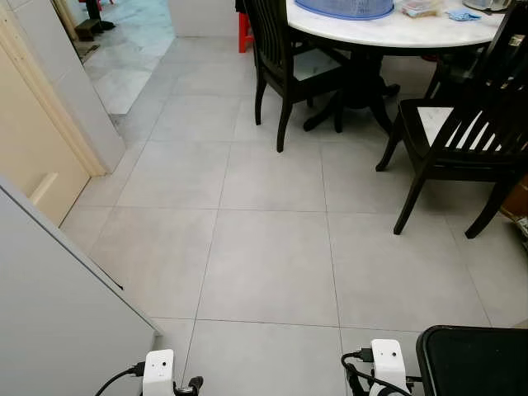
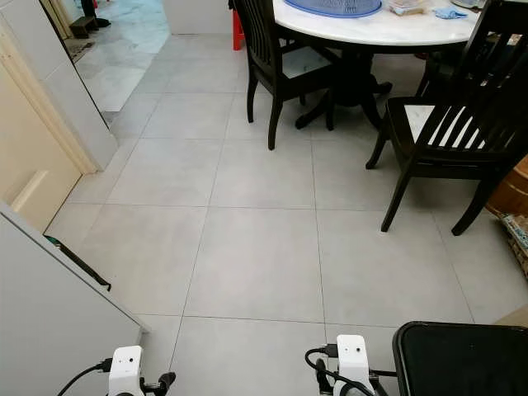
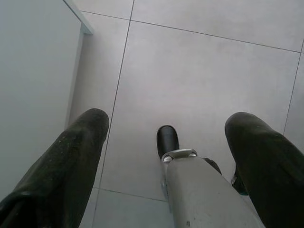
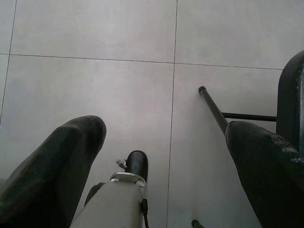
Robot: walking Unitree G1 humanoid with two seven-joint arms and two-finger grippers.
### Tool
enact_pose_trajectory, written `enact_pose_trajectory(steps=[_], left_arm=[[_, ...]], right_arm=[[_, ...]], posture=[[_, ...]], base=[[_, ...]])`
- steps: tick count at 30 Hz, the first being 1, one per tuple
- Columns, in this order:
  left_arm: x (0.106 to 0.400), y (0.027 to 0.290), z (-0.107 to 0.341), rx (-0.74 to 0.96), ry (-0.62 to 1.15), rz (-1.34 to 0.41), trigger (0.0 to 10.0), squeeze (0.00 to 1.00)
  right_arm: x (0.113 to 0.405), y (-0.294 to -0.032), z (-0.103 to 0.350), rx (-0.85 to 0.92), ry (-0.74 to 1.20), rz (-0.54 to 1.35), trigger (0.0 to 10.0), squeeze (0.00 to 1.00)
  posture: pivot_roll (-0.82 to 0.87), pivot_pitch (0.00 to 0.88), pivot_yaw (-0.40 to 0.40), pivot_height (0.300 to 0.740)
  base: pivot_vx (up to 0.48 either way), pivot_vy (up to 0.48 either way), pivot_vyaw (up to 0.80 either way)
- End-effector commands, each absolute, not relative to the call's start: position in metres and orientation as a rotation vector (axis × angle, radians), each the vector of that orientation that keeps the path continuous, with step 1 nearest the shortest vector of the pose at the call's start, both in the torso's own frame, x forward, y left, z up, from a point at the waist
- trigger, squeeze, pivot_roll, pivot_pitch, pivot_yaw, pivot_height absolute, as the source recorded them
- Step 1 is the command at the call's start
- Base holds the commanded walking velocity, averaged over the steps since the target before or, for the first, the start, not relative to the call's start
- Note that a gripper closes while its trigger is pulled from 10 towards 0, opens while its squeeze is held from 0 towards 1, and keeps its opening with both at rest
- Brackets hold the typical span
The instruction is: Restocking fridge
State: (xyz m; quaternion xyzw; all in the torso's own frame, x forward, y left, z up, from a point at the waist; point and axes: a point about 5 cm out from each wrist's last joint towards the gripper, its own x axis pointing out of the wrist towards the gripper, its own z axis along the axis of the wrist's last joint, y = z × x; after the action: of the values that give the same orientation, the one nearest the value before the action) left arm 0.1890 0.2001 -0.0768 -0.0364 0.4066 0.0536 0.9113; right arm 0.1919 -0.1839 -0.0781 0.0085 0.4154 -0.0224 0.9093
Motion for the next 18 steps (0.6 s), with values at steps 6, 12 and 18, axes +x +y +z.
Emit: enact_pose_trajectory(steps=[6, 12, 18], left_arm=[[0.1664, 0.2014, -0.0904, -0.105, 1.013, 0.155, 10.0, 0.0], [0.1662, 0.201, -0.0905, -0.115, 1.011, 0.168, 10.0, 0.0], [0.1658, 0.2009, -0.0908, -0.12, 1.013, 0.174, 10.0, 0.0]], right_arm=[[0.1886, -0.1935, -0.0823, 0.12, 1.043, -0.089, 10.0, 0.0], [0.1887, -0.194, -0.0822, 0.108, 1.047, -0.079, 10.0, 0.0], [0.1888, -0.1943, -0.082, 0.09, 1.051, -0.065, 10.0, 0.0]], posture=[[-0.03, 0.0, -0.037, 0.74], [-0.03, 0.0, -0.043, 0.74], [-0.03, 0.0, -0.043, 0.74]], base=[[0.0, 0.0, 0.0], [0.0, 0.0, 0.0], [0.0, 0.0, 0.0]])
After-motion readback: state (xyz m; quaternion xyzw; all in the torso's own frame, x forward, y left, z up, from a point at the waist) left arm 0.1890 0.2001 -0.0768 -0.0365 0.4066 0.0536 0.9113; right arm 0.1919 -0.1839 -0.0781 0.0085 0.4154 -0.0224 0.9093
